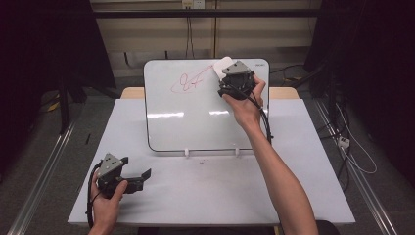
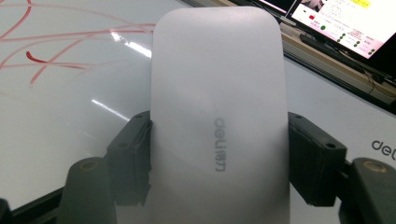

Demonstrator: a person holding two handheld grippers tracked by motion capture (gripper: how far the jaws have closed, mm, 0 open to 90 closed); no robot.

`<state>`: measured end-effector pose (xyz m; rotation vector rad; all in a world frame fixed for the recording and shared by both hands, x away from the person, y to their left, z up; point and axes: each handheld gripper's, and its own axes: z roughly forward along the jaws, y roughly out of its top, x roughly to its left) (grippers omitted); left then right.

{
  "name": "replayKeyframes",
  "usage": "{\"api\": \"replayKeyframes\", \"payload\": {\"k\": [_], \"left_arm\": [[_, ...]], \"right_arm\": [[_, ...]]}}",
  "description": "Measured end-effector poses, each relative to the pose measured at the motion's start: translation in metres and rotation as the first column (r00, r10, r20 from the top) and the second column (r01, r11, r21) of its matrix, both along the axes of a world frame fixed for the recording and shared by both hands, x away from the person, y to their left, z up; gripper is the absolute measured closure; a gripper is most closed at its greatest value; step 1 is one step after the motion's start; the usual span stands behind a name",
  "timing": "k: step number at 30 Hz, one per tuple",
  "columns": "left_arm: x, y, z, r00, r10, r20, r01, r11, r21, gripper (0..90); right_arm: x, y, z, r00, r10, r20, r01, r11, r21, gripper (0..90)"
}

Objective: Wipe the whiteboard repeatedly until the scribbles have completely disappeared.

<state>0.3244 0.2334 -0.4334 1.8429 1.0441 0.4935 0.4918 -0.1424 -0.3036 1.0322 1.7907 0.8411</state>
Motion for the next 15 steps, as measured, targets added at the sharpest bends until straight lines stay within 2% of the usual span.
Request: {"api": "replayKeyframes", "payload": {"k": [6,11,15], "left_arm": [[0.0,-0.002,0.0,1.0,-0.005,-0.002,0.005,1.0,0.004,4.8],[0.0,-0.001,0.0,1.0,-0.006,0.0,0.006,1.0,0.005,4.8],[0.0,-0.001,0.0,1.0,-0.004,-0.001,0.004,1.0,0.004,4.8]], "right_arm": [[-0.002,0.001,-0.001,1.0,-0.005,0.0,0.005,1.0,0.01,31.5],[-0.003,0.01,-0.004,1.0,0.009,0.003,-0.009,1.0,-0.006,31.5],[-0.003,0.016,-0.005,1.0,0.006,0.008,-0.006,1.0,-0.001,31.4]]}}
